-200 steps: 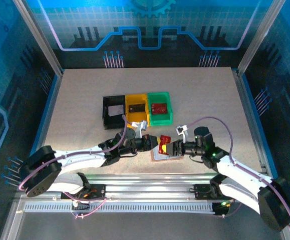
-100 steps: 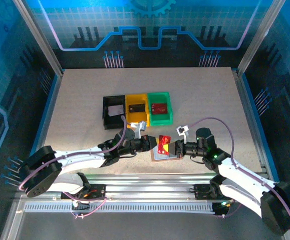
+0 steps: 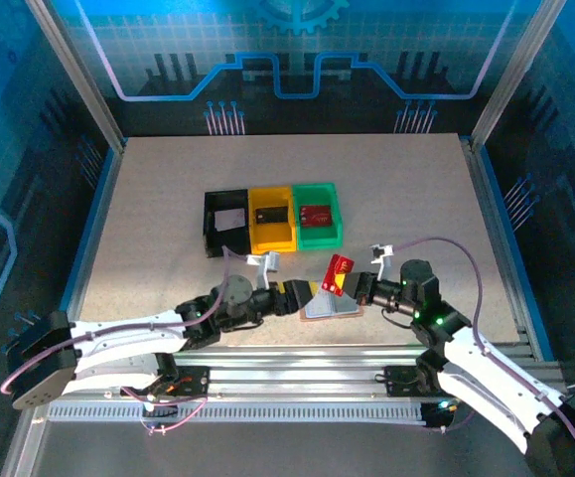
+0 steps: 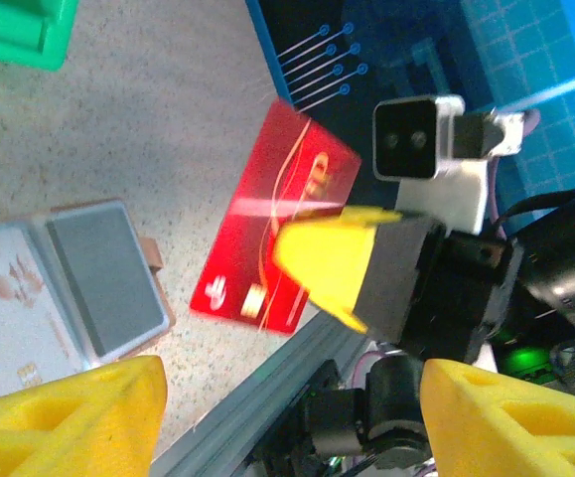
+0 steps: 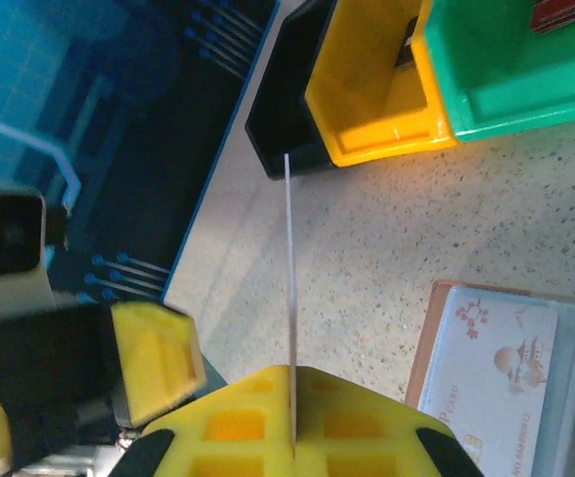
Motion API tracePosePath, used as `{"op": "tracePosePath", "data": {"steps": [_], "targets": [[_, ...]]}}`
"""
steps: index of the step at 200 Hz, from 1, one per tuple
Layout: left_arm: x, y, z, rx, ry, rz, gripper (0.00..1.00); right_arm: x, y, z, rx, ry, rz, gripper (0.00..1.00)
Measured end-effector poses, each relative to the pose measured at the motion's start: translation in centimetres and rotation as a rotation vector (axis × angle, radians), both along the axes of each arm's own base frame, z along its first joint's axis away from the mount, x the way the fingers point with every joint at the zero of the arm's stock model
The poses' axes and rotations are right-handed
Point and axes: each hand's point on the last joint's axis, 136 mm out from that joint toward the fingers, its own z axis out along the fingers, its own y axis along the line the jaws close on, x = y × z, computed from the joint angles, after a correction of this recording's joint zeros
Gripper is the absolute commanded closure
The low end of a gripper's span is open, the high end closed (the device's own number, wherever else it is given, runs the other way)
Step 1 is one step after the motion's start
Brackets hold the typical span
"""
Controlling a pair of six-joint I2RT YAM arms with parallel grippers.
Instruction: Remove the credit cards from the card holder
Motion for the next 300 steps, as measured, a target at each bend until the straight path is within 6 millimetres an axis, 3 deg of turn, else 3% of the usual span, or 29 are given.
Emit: {"op": "tracePosePath", "data": {"steps": [28, 75, 113, 177, 231, 300], "targets": [[-0.7, -1.2, -0.6, -0.007, -0.002, 0.014, 0.31, 0.4, -1.0, -0.2, 0.072, 0.066, -0.104, 1.0], [-0.2, -2.8, -1.2, -0.055, -0.007, 0.055, 0.35, 0.2, -2.0, 1.9, 0.215, 0.074, -0.222, 1.0], [0.1, -4.2, -2.5, -0.078, 0.007, 0.064, 0.38, -0.3, -2.4, 1.5, 0.263, 0.125, -0.278, 1.0], [0.9, -6.3, 0.9, -0.218, -0.045, 0.068, 0.46, -0.5, -2.2, 0.5, 0.285, 0.178, -0.329, 1.0], [1.2, -6.7, 0.7, -0.246, -0.049, 0.081, 0.48, -0.4, -2.0, 0.4, 0.282, 0.167, -0.358, 1.0], [0.8, -5.7, 1.4, -0.252, -0.049, 0.093, 0.48, -0.6, -3.2, 1.4, 0.25, 0.082, -0.385, 1.0]]}}
